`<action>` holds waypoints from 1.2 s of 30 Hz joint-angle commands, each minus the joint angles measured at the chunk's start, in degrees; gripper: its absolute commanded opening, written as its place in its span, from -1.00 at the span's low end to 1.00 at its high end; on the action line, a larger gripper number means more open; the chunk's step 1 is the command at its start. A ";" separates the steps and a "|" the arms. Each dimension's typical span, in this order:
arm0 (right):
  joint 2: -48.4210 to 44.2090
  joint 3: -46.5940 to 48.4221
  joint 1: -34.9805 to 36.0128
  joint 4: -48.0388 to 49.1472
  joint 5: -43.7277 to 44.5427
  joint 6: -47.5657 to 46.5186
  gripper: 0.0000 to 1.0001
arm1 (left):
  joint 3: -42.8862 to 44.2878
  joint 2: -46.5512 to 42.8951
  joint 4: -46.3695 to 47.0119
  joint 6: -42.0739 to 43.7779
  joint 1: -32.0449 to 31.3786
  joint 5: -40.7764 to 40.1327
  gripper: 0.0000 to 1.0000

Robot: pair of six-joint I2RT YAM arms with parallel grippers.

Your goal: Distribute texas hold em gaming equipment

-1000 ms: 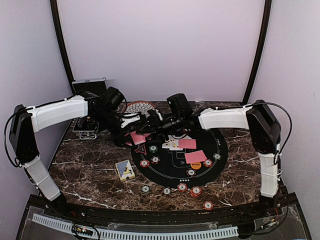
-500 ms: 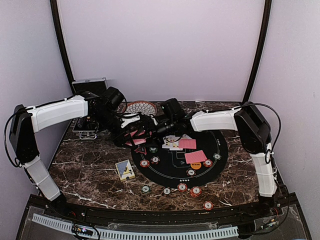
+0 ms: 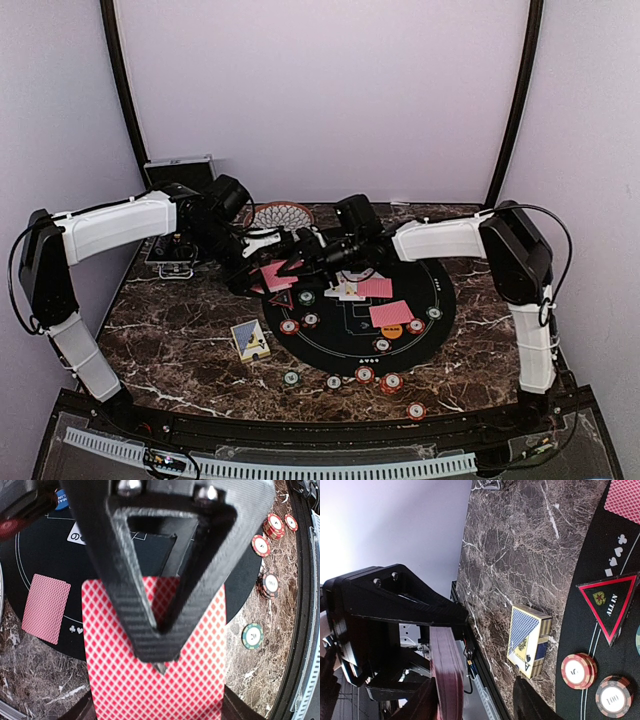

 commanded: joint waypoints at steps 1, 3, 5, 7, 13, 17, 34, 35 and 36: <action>-2.61 -2.83 -1.30 -1.28 1.50 -0.29 -0.05 | 0.91 -2.82 -0.08 0.06 0.23 1.56 -1.00; -3.35 -3.21 -1.31 -1.28 1.35 -0.10 -0.11 | 0.86 -2.84 -0.02 -0.02 0.19 1.58 -1.00; -4.17 -3.57 -1.35 -0.58 1.25 0.35 -0.20 | 0.77 -2.89 -0.03 -0.04 0.18 1.58 -1.00; -4.99 -3.99 -1.44 1.18 0.98 1.29 -0.31 | 0.72 -2.90 -0.01 -0.04 0.18 1.56 -1.00; -7.12 -5.12 -1.40 4.58 0.38 4.13 -0.65 | 0.67 -2.85 0.09 -0.09 0.18 1.38 -1.00; -8.34 -6.05 -1.53 5.83 0.22 5.37 -0.81 | 0.67 -2.82 0.04 -0.05 0.18 1.29 -1.00; -16.85 -13.53 -10.33 -2.62 1.41 -1.52 -1.00 | -0.27 -2.72 0.25 0.32 0.36 -0.89 -1.00; -17.59 -14.41 -11.50 -3.57 1.68 -2.47 -1.00 | -0.35 -2.68 0.15 0.32 0.45 -1.10 -1.00; -18.17 -15.54 -12.74 -4.27 1.86 -3.24 -1.00 | -0.37 -2.50 0.03 0.20 0.60 -1.12 -1.00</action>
